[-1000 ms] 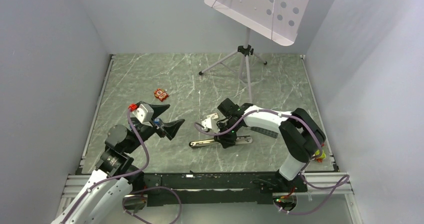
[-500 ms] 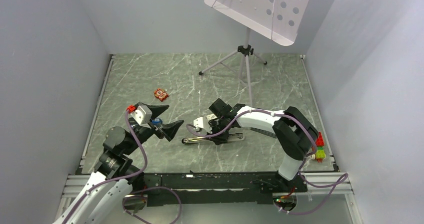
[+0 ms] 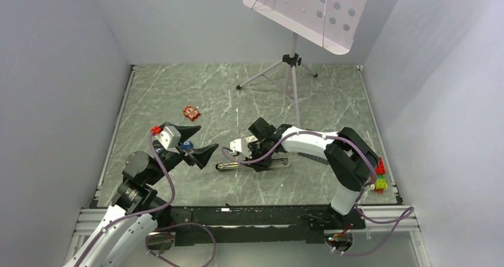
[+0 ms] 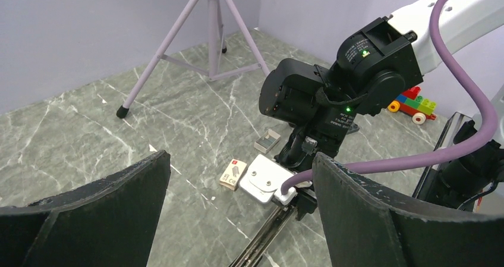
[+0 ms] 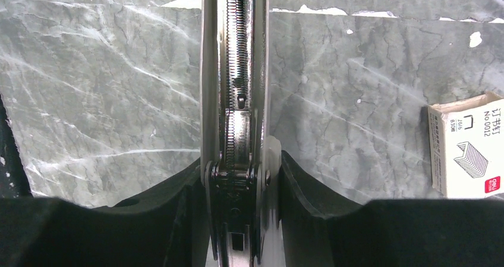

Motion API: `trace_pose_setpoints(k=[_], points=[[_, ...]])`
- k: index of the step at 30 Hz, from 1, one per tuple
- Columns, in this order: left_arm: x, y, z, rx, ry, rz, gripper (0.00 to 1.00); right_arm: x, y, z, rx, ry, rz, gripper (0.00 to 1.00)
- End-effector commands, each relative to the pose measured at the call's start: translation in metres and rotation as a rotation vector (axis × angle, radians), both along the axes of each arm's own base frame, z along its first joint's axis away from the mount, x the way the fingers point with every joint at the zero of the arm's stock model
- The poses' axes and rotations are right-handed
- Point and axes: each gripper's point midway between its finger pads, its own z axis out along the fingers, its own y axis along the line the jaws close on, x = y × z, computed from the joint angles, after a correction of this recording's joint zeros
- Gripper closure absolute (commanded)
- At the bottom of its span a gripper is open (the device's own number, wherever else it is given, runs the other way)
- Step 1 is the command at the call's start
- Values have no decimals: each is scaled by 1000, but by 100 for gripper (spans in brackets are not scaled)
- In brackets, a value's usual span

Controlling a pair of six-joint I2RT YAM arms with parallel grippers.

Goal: Load the staples into the stapler
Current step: Place the stapler at the center of the board.

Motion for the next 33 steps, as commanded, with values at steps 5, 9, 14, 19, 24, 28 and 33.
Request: trace_pose_setpoints(k=[5, 9, 14, 19, 24, 28, 33], points=[[-3, -1, 11, -11, -25, -14, 8, -6, -18, -10, -56, 25, -20, 49], [-3, -1, 11, -9, -24, -15, 8, -6, -17, -6, -39, 45, -26, 47], [-3, -1, 11, -9, -24, -16, 7, -2, -12, 7, -2, 65, -36, 44], [-3, -1, 10, -11, -14, -17, 7, 7, -3, 41, 89, 86, -40, 36], [-2, -1, 9, -43, 16, -10, 4, 14, 4, 89, 219, 107, -37, 30], [9, 8, 3, -155, 109, 74, 0, 13, 4, 121, 316, 135, -46, 30], [19, 12, -20, -288, 227, 134, 1, 7, -2, 162, 504, 164, -89, 32]])
